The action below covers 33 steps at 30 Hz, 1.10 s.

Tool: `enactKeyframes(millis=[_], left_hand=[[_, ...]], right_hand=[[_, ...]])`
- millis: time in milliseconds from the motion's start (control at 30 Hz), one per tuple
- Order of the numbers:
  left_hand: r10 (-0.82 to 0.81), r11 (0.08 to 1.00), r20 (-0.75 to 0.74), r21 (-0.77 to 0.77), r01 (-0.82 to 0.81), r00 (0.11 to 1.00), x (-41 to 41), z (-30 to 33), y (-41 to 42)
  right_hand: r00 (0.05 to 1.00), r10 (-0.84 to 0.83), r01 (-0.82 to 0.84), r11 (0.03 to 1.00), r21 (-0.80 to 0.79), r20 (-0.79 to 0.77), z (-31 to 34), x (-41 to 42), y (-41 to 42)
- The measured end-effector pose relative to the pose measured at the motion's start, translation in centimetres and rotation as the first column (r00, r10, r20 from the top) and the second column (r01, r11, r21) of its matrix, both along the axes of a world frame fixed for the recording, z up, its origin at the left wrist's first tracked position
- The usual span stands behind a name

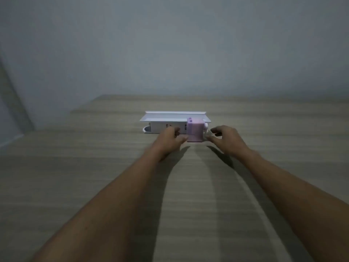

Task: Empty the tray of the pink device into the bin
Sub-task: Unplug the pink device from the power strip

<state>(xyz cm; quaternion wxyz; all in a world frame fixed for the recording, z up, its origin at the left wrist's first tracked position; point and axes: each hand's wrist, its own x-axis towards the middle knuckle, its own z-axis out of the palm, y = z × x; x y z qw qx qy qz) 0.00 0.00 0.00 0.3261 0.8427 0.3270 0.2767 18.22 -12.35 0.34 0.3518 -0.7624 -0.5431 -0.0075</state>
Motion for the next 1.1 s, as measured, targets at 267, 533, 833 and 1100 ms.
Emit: enactKeyframes(millis=[267, 533, 833, 1100], left_hand=[[-0.093, 0.987, 0.121, -0.117, 0.107, 0.988, 2.6, -1.7, 2.6], [-0.107, 0.977, 0.161, -0.167, 0.134, 0.981, 2.5, -1.3, 2.4], [-0.140, 0.976, 0.193, -0.141, 0.168, 0.971, -1.7, 2.0, -2.0], [-0.154, 0.972, 0.189, -0.149, 0.184, 0.970, -7.3, 3.6, -8.7]], right_hand=[[0.979, 0.076, -0.062, 0.995, 0.080, -0.191, -2.0, 1.8, 3.7], [0.888, 0.182, -0.091, 0.970, 0.227, -0.422, -2.1, 1.0, 3.6], [0.838, 0.223, -0.121, 0.966, 0.229, -0.498, 1.6, -2.3, -1.5], [0.805, 0.323, -0.238, 0.944, 0.229, -0.498, 3.9, -7.2, -8.7]])
